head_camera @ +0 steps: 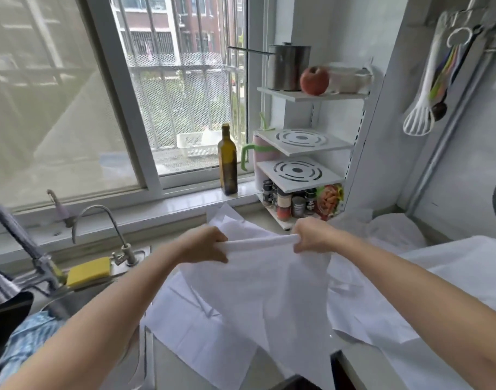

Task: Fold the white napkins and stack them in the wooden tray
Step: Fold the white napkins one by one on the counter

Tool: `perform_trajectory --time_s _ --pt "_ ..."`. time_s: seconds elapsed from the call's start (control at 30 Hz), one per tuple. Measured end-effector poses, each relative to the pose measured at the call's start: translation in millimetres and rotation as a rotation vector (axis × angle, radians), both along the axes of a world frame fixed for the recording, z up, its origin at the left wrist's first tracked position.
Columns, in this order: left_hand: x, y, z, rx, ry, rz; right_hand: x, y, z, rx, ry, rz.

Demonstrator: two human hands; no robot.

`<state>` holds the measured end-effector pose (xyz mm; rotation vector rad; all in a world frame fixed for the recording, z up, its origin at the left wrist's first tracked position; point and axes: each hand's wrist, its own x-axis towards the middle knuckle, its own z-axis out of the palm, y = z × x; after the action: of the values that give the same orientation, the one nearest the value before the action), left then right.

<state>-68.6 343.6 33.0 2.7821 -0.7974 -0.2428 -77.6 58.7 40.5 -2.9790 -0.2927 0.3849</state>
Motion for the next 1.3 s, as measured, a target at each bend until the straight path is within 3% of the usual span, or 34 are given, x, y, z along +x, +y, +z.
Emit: perform_trajectory --time_s 0.03,0.13,0.27,0.33,0.4,0.5,0.6,0.7,0.83,0.9,1.2,1.3 --pt "5.3 8.5 3.9 0.087 -0.094 0.076 8.4 4.6 -2.6 -0.031 -0.103 0.014" --pt "17.6 27.9 17.7 0.103 -0.32 0.275 30.2 20.7 -2.3 -0.087 -0.345 0.075" --pt "22.2 45.4 49.7 0.217 -0.557 0.407 42.7 51.8 24.7 -0.224 -0.781 0.209" --pt "14.3 53.8 65.8 0.26 -0.793 0.371 39.7 57.4 44.0 -0.252 -0.982 0.318" --pt "-1.2 63.4 71.4 0.286 -0.981 0.291 35.9 55.3 51.2 -0.261 -1.064 0.427" --pt "-27.1 75.8 53.2 0.356 -1.055 0.146 23.4 50.1 32.6 -0.34 -1.086 0.609" --pt "-56.8 77.3 14.9 0.403 -0.92 -0.022 1.0 42.2 -11.2 -0.386 -0.985 0.79" --pt "-88.3 71.1 -32.2 0.483 -0.643 -0.165 -25.8 38.9 -51.6 -0.36 -0.758 0.825" --pt "-113.4 55.0 -98.0 0.545 -0.103 -0.127 -47.9 43.7 -105.8 -0.553 -0.148 0.762" --pt "-125.0 44.7 -119.6 0.506 0.124 -0.045 -60.2 48.7 -121.5 -0.532 0.014 0.722" --pt "-174.4 28.3 -173.2 0.359 0.649 -0.007 -81.9 46.7 -158.4 -0.467 0.608 0.475" --pt "-170.4 31.0 -172.4 0.327 0.738 -0.007 -80.7 49.2 -160.7 -0.475 0.695 0.493"
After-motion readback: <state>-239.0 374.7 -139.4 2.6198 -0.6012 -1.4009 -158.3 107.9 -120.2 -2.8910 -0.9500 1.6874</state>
